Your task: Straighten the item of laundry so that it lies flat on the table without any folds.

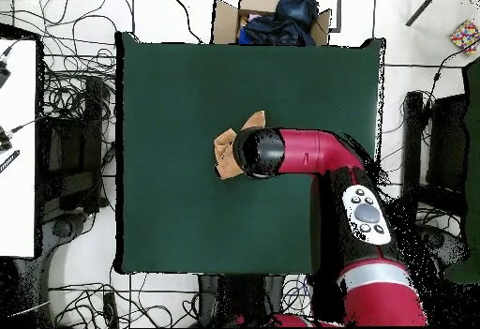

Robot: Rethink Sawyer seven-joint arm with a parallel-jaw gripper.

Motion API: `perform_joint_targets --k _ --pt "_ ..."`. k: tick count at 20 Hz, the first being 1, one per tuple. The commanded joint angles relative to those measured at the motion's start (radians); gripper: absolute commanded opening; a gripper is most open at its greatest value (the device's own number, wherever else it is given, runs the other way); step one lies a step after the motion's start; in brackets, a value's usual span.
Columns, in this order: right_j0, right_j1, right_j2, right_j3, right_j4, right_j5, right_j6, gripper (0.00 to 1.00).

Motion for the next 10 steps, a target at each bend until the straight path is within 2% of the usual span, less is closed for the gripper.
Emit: perform_joint_targets --k 1,10 --pt "0.056 0.113 0.016 -0.003 -0.080 -0.047 0.038 1.00" --pt "0.053 0.121 0.020 0.008 -0.108 -0.072 0.047 1.00"
